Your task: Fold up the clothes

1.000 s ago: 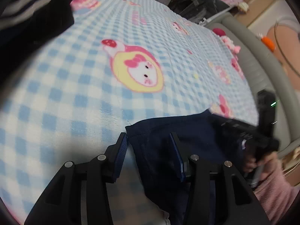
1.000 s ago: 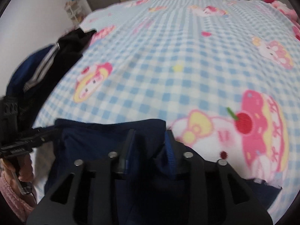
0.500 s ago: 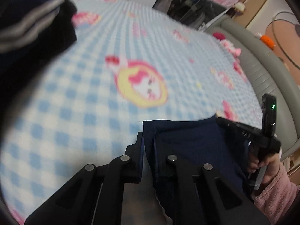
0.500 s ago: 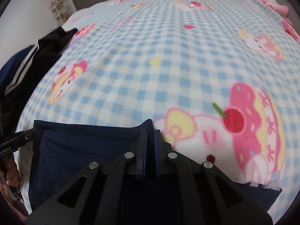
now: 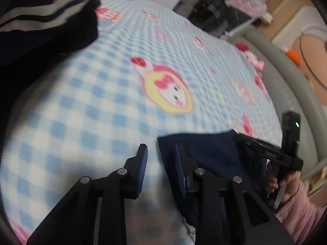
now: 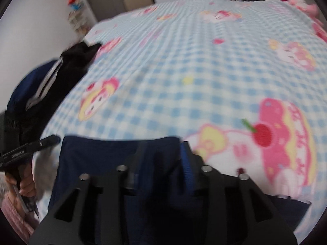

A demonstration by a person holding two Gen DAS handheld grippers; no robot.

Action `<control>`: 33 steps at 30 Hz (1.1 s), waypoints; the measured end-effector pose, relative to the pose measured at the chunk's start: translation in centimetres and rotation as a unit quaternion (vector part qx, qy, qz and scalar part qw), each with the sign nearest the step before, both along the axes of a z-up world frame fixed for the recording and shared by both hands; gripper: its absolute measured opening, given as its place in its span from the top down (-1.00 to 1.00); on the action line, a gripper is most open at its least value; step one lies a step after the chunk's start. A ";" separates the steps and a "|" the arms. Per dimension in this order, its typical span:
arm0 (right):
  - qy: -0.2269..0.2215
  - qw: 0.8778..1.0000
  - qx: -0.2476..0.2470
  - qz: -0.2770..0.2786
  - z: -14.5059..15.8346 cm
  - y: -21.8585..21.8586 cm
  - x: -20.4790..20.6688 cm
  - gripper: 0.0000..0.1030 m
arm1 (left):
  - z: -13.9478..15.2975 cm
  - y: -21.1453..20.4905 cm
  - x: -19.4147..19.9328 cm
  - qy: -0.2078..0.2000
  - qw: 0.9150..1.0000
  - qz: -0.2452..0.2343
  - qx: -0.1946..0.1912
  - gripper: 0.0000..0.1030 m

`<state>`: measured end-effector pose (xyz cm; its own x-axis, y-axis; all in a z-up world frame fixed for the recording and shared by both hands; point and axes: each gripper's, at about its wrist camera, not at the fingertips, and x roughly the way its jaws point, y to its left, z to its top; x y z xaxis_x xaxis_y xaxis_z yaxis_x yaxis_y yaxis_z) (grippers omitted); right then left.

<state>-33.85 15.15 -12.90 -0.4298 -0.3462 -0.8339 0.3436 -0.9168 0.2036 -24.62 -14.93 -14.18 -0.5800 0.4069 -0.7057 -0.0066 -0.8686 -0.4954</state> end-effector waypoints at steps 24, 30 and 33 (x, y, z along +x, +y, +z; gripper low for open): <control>0.014 0.998 0.063 -0.027 -1.5 -0.1 -1.2 0.92 | 0.5 1.3 -1.0 -0.017 0.998 -0.024 -0.057 0.63; 0.045 0.998 0.022 -0.038 2.7 2.1 2.9 0.86 | 3.6 1.7 2.8 0.007 0.998 -0.017 -0.059 0.46; 0.063 0.997 0.000 -0.036 5.4 2.5 7.1 0.82 | 4.2 3.7 6.0 -0.001 0.998 -0.035 -0.056 0.46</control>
<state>-26.79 17.69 -7.51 -0.5552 -0.3100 -0.7718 0.2991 -0.9403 0.1625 -18.67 -11.26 -10.01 -0.5517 0.3645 -0.7502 -0.0676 -0.9160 -0.3953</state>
